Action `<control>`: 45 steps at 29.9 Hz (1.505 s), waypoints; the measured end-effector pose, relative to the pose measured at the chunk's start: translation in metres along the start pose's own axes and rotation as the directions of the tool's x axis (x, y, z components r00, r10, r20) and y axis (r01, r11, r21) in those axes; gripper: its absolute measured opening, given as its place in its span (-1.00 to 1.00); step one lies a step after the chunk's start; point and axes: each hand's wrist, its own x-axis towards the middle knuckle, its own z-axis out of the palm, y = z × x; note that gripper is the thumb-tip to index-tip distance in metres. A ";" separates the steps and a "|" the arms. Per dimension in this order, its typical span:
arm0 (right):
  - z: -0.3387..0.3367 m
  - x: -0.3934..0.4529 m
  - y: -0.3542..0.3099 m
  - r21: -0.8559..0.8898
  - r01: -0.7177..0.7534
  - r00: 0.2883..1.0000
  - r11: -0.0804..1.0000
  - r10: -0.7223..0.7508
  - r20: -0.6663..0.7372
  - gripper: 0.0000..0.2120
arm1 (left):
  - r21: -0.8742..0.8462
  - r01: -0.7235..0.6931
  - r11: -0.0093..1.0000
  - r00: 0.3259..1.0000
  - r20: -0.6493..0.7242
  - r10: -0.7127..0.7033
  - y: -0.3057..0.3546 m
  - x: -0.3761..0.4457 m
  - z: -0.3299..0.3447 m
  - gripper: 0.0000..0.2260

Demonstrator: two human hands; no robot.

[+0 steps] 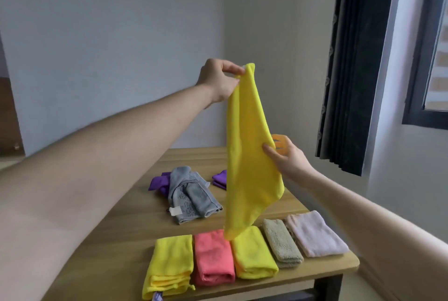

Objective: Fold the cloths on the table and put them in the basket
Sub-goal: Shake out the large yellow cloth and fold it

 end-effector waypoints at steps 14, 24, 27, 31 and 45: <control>-0.023 -0.042 -0.095 0.344 -0.235 0.847 0.909 0.017 0.532 -0.22 | -0.009 -0.043 0.999 0.981 0.187 0.044 0.079 -0.031 -0.087 -0.83; -0.041 -0.056 -0.115 -0.023 -0.041 0.803 0.999 0.047 0.593 -0.40 | 0.177 0.047 0.983 0.977 0.199 -0.082 0.047 -0.043 -0.129 -0.81; -0.045 -0.057 -0.107 -0.080 -0.037 0.818 0.996 0.076 0.570 -0.39 | 0.195 0.127 0.973 0.949 0.262 -0.176 0.035 -0.050 -0.140 -0.78; -0.048 -0.054 -0.109 -0.080 -0.034 0.878 0.996 0.068 0.474 -0.35 | 0.152 0.239 0.959 0.913 0.300 -0.275 0.024 -0.062 -0.147 -0.74; -0.036 -0.049 -0.124 0.034 -0.089 0.947 0.995 0.074 0.313 -0.71 | 0.160 0.183 0.970 0.772 0.587 -0.242 0.009 -0.098 -0.154 -0.23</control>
